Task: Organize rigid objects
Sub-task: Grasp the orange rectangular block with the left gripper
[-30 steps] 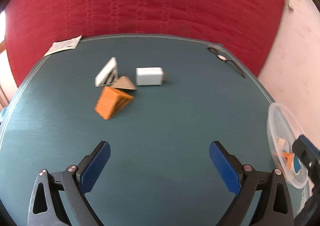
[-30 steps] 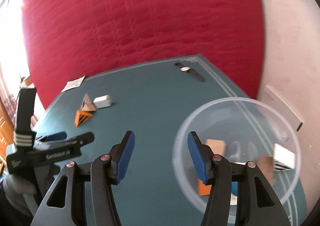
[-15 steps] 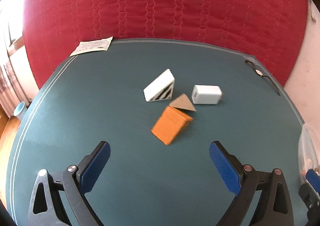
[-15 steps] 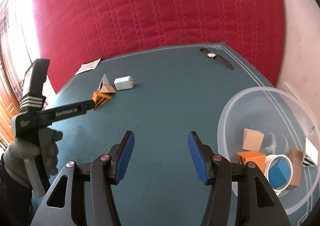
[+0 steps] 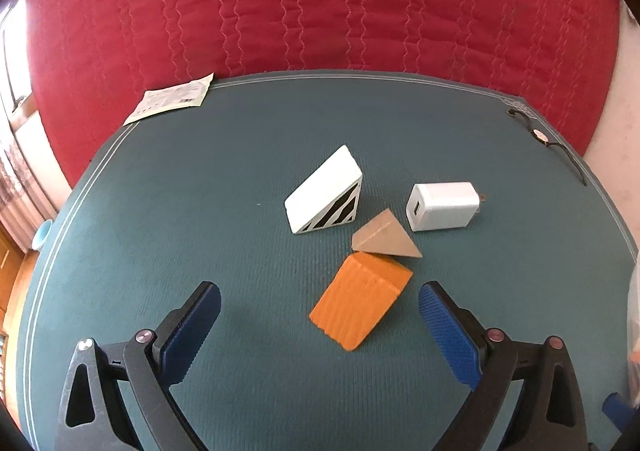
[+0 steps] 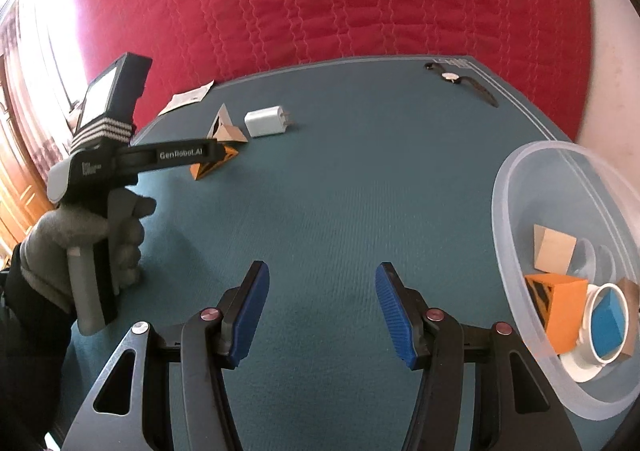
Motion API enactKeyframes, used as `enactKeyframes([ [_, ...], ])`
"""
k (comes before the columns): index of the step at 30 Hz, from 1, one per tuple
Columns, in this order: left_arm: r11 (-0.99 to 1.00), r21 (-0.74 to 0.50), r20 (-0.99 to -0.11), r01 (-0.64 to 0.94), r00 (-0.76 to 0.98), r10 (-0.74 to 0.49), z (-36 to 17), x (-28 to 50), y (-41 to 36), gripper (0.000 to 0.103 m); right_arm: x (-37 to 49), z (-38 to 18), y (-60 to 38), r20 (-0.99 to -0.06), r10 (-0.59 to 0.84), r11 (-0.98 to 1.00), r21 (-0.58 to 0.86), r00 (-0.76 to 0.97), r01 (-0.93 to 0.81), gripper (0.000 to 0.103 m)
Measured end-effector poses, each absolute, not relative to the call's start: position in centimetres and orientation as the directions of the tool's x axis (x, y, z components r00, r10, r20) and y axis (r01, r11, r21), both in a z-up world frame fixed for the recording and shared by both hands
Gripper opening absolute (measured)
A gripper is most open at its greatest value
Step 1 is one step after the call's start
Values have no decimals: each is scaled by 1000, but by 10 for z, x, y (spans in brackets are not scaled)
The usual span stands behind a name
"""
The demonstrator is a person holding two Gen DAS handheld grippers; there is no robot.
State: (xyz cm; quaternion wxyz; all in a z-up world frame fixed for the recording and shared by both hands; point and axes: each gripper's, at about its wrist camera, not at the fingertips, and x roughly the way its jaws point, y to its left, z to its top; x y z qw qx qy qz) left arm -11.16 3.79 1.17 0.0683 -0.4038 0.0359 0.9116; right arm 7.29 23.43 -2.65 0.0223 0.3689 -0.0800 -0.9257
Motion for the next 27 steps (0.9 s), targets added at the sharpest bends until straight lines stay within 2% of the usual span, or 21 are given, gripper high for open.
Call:
enactKeyframes([
  [1,-988,13,-748,-153,-657,92,10,-114,39,99,73,-27,234,-682,-99,-986,164,-724,-19,57],
  [3,-988,16,-766,-151,-638,85,6,-120,40,87,71,-29,234,-688,-98,-986,164,-719,-22,57],
  [4,-988,9,-773,-157,-628,93,4,-121,40,87,71,-30,234,-691,-98,-986,164,-716,-24,57],
  [7,-985,11,-760,-170,-641,102,6,-117,42,77,71,-30,233,-694,-94,-987,160,-713,-25,57],
  [10,-980,13,-752,-199,-648,122,7,-113,46,63,69,-30,232,-698,-90,-988,155,-710,-27,57],
  [12,-978,10,-747,-208,-652,131,7,-111,47,47,68,-31,231,-700,-85,-988,149,-709,-28,57],
  [14,-979,7,-744,-206,-655,132,8,-110,47,41,66,-31,229,-702,-84,-989,146,-708,-27,57],
  [20,-984,-20,-740,-176,-659,133,8,-106,38,37,64,-28,225,-705,-94,-989,146,-703,-15,57],
  [27,-994,0,-733,-108,-676,73,10,-95,21,35,46,-23,217,-698,-87,-993,114,-711,10,57],
])
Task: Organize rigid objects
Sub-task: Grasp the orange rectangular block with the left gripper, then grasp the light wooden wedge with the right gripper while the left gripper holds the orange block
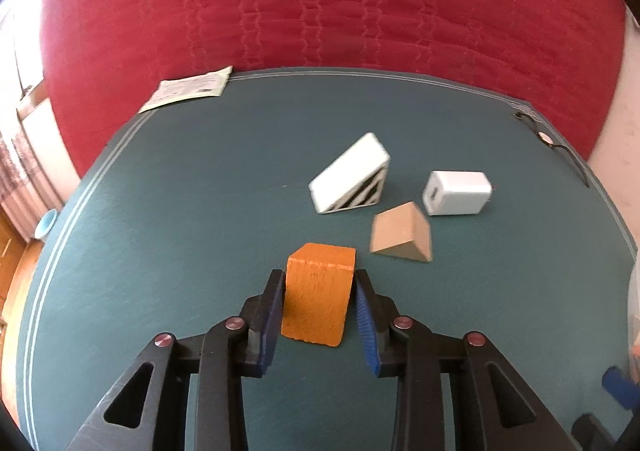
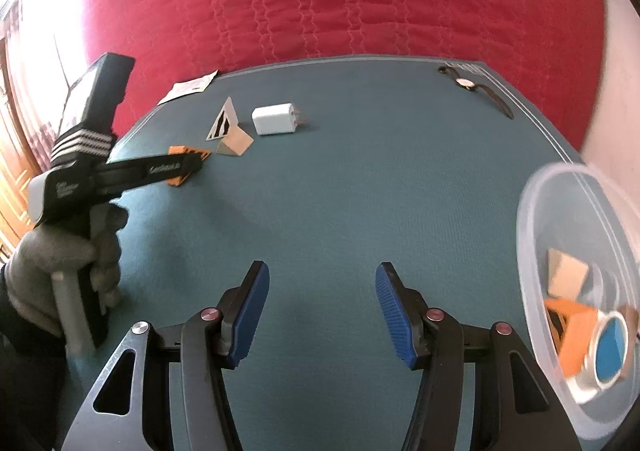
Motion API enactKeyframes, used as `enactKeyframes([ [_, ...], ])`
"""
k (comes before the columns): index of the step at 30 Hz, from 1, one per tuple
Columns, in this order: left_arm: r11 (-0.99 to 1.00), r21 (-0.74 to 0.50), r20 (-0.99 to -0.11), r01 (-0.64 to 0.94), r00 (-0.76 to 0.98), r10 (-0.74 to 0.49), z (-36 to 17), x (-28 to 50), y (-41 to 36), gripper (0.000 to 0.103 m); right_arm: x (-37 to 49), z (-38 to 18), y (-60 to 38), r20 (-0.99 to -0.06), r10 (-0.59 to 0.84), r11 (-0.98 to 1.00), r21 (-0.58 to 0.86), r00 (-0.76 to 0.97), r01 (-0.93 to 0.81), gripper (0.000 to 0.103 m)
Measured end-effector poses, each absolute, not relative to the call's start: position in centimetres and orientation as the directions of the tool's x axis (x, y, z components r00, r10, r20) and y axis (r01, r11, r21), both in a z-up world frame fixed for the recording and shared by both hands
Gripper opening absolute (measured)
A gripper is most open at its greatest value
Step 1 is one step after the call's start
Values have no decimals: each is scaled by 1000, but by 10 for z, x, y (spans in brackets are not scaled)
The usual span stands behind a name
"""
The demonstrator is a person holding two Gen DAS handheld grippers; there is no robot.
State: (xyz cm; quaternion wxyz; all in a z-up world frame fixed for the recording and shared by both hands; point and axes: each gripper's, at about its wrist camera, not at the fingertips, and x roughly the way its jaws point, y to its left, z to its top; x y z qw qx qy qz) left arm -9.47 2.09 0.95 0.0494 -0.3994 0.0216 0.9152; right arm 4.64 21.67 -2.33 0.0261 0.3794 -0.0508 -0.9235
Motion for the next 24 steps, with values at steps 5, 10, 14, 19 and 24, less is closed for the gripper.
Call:
enactKeyframes([
  [5,-997,19,-724,-80,-689,41,12,-87,7,34,21,-26,203,-707,-123,-991,119,-696,55,57],
  [10,-998,17,-716,-55,-698,26,14,-80,-4,32,-14,-31,185,-720,-163,-987,125,-674,105,57],
  [14,-999,2,-715,-43,-699,29,13,-80,-10,31,-40,-31,171,-726,-166,-986,99,-667,137,57],
  [19,-999,12,-710,-46,-704,24,11,-80,-10,31,-78,-31,155,-730,-170,-981,62,-662,184,57],
  [24,-999,3,-717,-41,-697,26,9,-80,-11,31,-106,-30,146,-729,-219,-964,61,-648,258,57],
])
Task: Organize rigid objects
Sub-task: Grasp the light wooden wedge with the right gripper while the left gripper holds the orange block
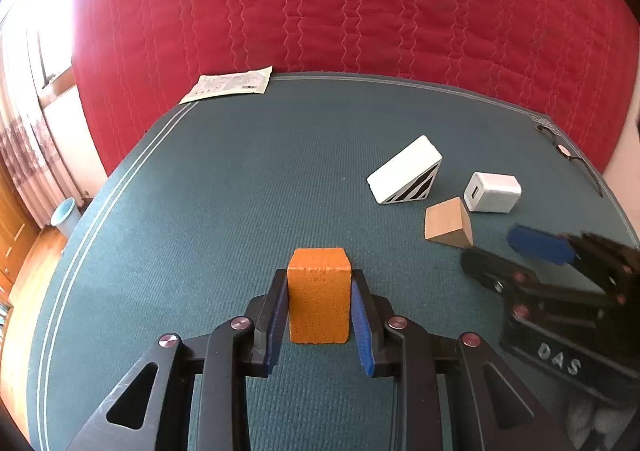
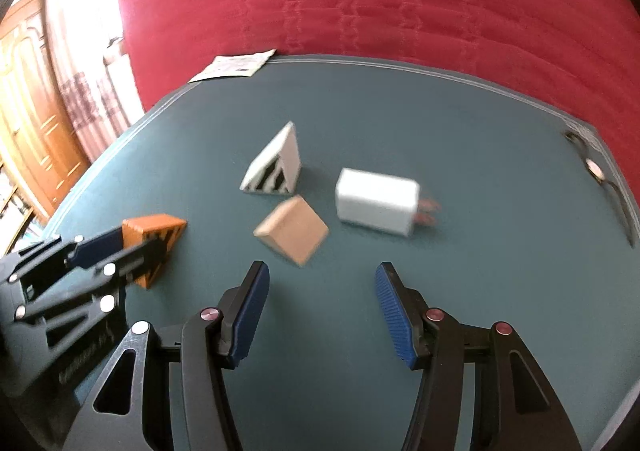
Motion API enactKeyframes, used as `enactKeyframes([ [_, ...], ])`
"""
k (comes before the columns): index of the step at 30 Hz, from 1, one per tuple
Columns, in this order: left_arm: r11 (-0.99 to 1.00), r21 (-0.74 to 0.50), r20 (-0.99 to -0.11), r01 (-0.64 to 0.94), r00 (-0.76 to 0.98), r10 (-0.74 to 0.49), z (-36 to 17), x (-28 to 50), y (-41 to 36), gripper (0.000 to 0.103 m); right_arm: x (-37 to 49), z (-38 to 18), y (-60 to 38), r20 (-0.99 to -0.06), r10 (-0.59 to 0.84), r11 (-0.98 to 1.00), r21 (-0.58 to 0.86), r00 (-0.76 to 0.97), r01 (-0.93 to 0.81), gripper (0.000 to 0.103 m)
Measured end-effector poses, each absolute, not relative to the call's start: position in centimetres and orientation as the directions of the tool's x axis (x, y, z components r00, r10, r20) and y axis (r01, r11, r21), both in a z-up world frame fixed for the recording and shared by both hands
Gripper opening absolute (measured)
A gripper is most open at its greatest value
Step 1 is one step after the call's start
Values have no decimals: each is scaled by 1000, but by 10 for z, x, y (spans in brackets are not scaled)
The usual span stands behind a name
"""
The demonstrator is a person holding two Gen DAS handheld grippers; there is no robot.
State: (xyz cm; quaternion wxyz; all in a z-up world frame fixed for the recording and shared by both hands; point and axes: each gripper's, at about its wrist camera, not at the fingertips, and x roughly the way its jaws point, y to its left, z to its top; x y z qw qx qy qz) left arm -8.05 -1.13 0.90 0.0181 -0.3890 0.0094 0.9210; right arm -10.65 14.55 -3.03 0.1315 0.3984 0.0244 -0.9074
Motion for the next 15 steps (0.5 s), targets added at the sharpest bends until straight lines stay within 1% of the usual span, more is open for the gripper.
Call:
enactKeyframes([
  [4,-999,-2,-722,-34,-692,25,8,-80,-10,31,-120,-29,139,-726,-295,-935,86,-621,343,57],
  [13,-1000,-10,-735,-23,-678,23,5,-83,-14,32,-141,-30,119,-740,-273,-909,-11,-615,417,56],
  [14,-1000,-13,-736,-22,-677,24,4,-83,-15,32,-141,-30,118,-740,-275,-906,-13,-614,422,56],
  [15,-1000,-14,-736,-21,-677,25,4,-82,-15,32,-142,-30,118,-739,-280,-904,-10,-612,426,52],
])
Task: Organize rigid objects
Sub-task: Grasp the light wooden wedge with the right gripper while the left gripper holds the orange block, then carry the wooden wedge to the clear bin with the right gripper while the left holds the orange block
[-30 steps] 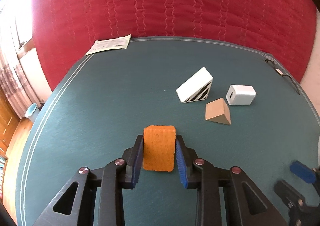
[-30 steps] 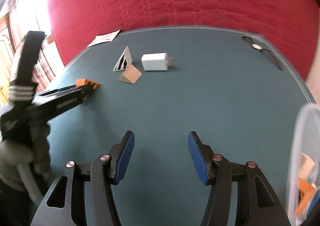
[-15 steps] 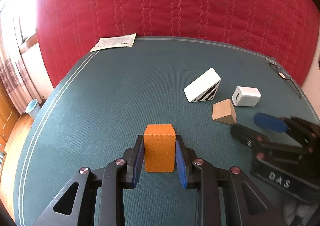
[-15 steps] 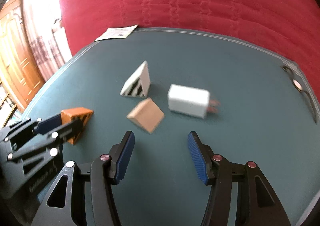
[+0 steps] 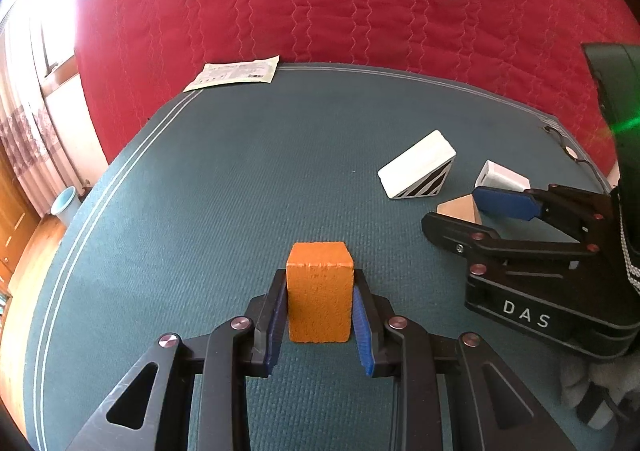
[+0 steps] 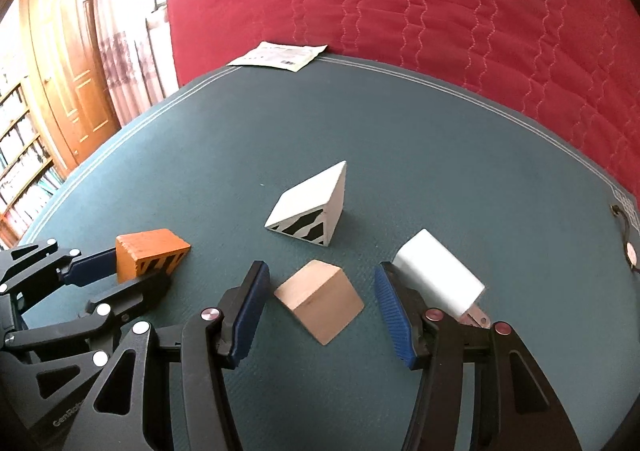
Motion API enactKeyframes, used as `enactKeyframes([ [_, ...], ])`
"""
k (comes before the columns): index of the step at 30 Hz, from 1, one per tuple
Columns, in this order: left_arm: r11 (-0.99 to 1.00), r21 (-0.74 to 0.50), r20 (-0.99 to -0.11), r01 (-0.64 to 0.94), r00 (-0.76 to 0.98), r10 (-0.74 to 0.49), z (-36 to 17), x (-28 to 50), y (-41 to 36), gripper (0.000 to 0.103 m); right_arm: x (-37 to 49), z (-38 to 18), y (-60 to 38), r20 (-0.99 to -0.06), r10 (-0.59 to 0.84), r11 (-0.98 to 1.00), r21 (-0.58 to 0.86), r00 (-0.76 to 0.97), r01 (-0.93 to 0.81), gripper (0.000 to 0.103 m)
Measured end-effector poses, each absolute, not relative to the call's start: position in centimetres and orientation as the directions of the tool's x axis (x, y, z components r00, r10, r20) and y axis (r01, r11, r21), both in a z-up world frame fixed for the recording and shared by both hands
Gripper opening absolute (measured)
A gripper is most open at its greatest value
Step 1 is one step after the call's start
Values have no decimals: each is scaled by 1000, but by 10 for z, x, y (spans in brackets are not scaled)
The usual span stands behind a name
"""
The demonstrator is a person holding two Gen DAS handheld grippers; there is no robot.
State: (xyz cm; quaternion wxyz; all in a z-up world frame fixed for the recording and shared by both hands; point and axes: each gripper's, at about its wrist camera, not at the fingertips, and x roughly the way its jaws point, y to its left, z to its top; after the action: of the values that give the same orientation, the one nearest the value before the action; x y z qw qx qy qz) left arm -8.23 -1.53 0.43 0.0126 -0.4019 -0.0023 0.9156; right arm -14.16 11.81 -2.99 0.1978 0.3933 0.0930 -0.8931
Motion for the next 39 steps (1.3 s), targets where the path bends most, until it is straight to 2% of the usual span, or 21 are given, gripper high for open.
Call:
enactKeyframes([
  [4,-1000,-15,-737,-14,-675,20,3,-83,-16,39,-137,-29,118,-739,-284,-898,-20,-611,440,45],
  [6,-1000,-15,-738,-6,-675,15,3,-83,-17,52,-133,-30,115,-739,-279,-893,-36,-613,449,44],
  [15,-999,-35,-742,-8,-670,32,4,-85,-19,58,-110,-31,120,-740,-253,-910,-36,-623,412,44],
  [20,-999,-39,-742,-13,-670,37,5,-85,-19,57,-90,-32,134,-739,-202,-943,-30,-642,332,44],
  [22,-999,-37,-740,-17,-672,39,6,-85,-19,49,-79,-33,139,-740,-178,-955,-29,-649,294,44],
  [24,-999,-38,-737,-19,-674,41,7,-84,-18,34,-67,-33,144,-739,-157,-966,-24,-655,259,44],
  [25,-999,-44,-735,-24,-676,49,8,-84,-18,31,-62,-34,147,-738,-145,-971,-21,-659,238,44],
  [37,-996,-59,-715,-64,-693,87,12,-77,-12,31,-23,-35,160,-737,-113,-986,-1,-666,168,45],
  [39,-995,-58,-711,-76,-697,95,13,-75,-10,31,-22,-35,160,-738,-121,-984,-1,-664,181,53],
])
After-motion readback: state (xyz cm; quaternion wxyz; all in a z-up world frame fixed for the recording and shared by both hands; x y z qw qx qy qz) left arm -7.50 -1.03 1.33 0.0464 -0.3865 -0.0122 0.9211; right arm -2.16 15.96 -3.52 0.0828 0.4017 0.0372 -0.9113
